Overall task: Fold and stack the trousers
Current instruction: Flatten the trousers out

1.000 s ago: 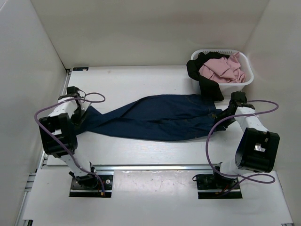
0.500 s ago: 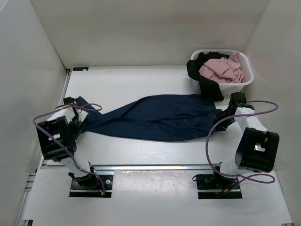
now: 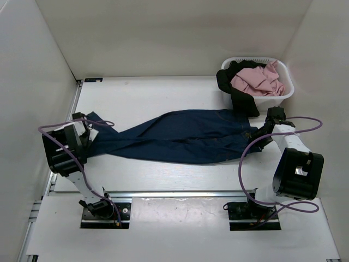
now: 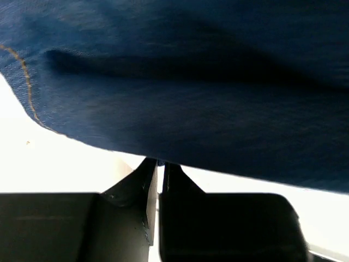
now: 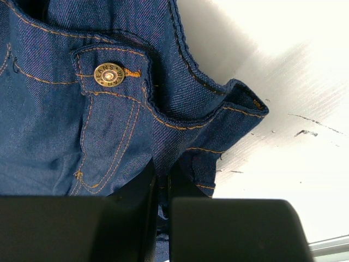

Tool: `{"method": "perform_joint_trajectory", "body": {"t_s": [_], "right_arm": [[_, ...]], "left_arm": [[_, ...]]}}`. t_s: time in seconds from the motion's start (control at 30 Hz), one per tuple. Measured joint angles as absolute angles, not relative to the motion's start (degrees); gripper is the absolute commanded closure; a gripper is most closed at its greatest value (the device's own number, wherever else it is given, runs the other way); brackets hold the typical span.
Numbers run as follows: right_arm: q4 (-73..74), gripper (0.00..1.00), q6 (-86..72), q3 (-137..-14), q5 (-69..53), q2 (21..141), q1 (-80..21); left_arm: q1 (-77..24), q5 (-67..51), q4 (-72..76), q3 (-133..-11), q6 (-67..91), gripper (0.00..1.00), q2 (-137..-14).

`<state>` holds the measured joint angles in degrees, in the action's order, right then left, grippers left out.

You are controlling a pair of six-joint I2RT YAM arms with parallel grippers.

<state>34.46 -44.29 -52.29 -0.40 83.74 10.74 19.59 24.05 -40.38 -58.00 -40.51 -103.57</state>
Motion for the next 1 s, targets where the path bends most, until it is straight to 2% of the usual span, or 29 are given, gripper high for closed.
{"method": "perform_joint_trajectory", "body": {"t_s": [0.27,0.43,0.63,0.83,0.9,0.93,1.0], "right_arm": [[35.07,1.0,-43.81,-52.4,-0.47,83.74,10.74],[39.4,1.0,-41.15,-55.02,-0.58,82.81,10.68],[44.56,1.0,-38.81,-56.27,-0.1,75.2,10.09],[43.59,1.0,-40.14,-46.11,1.48,68.62,13.67],[42.98,0.89,-40.66,-40.53,1.19,68.2,17.21],[42.89,0.74,-40.97,-38.39,0.93,68.23,18.72],[43.07,0.55,-41.65,-34.68,0.6,68.23,21.61]], "left_arm": [[25.43,18.52,-39.59,-58.98,-41.58,0.86,-101.54],[30.68,14.92,-39.9,-58.89,-46.96,0.86,-93.1],[39.03,13.02,-41.82,-57.78,-52.29,0.86,-85.45],[42.3,12.86,-42.54,-48.1,-54.94,0.86,-84.2],[43.24,12.91,-42.89,-45.04,-55.42,0.86,-84.23],[43.72,12.93,-42.85,-43.64,-55.72,0.86,-84.23],[44.62,13.15,-42.85,-41.45,-56.58,0.86,-84.23]]}}
